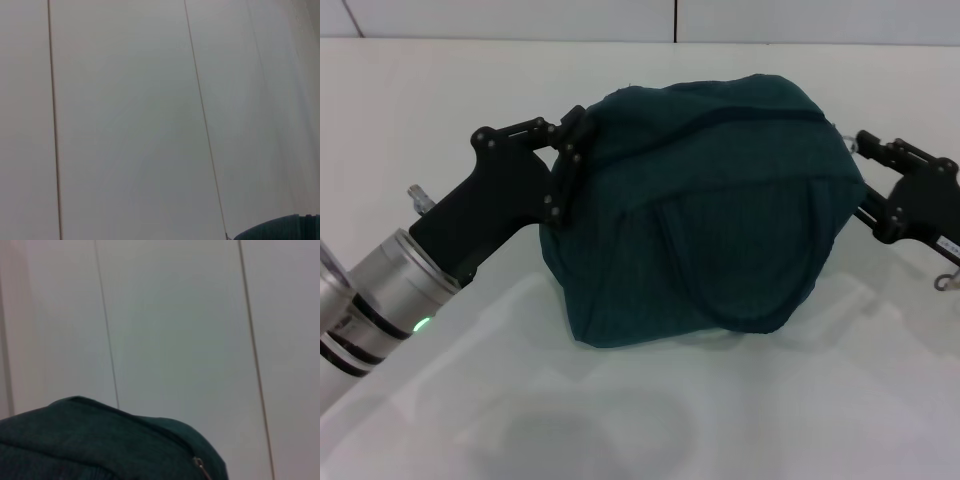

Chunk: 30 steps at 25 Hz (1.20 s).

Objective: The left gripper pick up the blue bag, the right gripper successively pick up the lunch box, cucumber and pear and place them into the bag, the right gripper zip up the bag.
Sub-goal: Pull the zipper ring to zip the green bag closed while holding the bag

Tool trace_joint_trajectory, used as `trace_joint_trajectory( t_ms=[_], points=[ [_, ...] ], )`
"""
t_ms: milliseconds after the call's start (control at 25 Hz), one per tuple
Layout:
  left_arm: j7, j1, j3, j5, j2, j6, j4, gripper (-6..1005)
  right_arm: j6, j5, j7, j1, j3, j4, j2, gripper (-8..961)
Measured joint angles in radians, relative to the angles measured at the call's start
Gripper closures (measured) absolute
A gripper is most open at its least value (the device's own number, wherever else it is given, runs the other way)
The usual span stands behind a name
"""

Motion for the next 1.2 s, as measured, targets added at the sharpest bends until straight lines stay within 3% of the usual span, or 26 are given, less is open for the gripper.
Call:
trace_joint_trajectory(
  t_ms=[400,520,1200],
  points=[
    [0.0,-0.009,-0.006,-0.003,0.001,-0.011,-0.002,952,0.018,-0.001,-0.006,0.022,-0.009,-0.02,0.002,524],
    [0.0,-0.01,-0.006,-0.005,0.001,-0.012,-0.002,952,0.021,-0.001,-0.007,0.026,-0.004,-0.02,0.001,666],
    [0.0,-0.015,-0.007,-0.008,-0.003,-0.021,0.001,949,0.083,0.002,-0.035,0.07,-0.001,-0.032,-0.008,654]
  ],
)
